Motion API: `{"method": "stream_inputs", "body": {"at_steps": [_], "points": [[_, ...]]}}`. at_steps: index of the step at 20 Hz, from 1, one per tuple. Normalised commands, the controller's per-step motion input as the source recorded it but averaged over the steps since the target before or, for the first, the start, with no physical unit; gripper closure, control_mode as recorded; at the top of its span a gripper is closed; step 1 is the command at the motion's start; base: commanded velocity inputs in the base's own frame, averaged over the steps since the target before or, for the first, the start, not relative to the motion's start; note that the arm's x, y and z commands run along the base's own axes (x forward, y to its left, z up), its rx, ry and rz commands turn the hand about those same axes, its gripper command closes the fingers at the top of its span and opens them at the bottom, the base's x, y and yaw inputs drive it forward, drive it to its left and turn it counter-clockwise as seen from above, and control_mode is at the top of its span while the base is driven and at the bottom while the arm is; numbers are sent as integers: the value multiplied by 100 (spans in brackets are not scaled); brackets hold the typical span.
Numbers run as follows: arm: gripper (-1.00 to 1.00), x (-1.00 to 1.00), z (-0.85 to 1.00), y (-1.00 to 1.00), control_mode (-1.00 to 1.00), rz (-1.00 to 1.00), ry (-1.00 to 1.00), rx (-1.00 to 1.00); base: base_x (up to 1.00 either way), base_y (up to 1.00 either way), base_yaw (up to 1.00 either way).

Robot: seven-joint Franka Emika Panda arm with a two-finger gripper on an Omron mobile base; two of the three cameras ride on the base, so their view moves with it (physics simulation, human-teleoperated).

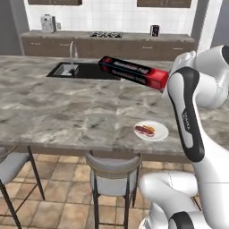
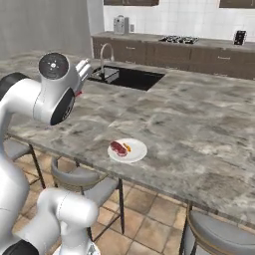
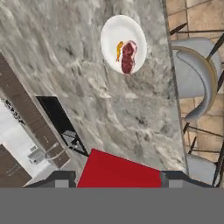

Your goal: Retrieve the tupperware and aluminum foil from the cabinet and place them on the dining counter near the plate with shrimp and steak to prepare for storing leftovers.

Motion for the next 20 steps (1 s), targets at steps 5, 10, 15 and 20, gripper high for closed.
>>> {"method": "stream_inputs", "body": {"at_steps": [5,10,15,20], "points": [[100,0,0,0,100,0,0,0,81,78,-66],[100,24,-22,10,-100,-35,0,-5,22,27,-26],[100,36,-54,0,-100,-36,22,-9,0,0,0],[100,29,-81,11,-100,-15,33,-12,0,0,0]]}}
